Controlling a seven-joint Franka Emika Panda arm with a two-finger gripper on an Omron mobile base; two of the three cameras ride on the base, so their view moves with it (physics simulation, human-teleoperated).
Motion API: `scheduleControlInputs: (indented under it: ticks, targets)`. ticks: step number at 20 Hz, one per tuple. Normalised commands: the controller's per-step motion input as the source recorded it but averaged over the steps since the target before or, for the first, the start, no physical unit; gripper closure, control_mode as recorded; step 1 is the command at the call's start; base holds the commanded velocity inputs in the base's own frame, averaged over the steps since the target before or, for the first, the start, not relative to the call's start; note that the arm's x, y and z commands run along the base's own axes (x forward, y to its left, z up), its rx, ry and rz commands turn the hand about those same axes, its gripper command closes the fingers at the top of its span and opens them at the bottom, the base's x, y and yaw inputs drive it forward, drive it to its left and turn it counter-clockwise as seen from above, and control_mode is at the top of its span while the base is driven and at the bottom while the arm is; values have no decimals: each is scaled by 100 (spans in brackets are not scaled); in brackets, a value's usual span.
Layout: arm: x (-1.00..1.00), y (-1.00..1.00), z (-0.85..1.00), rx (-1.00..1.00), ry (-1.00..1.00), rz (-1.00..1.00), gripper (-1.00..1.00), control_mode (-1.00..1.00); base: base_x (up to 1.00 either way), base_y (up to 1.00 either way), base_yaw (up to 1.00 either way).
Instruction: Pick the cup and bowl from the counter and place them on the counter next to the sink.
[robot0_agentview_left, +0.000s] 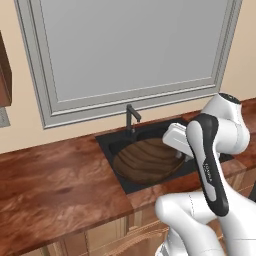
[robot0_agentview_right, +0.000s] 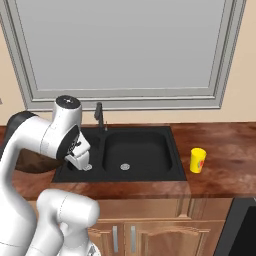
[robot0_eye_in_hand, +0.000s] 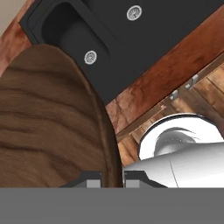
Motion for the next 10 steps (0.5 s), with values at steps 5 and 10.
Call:
scheduleControlInputs:
  ticks: [5, 10]
  targets:
    - [15, 41, -7, 0, -2, 0, 100, -100, 0, 0, 0]
    - [15, 61, 0, 0, 0, -3, 100, -100, 0, 0, 0]
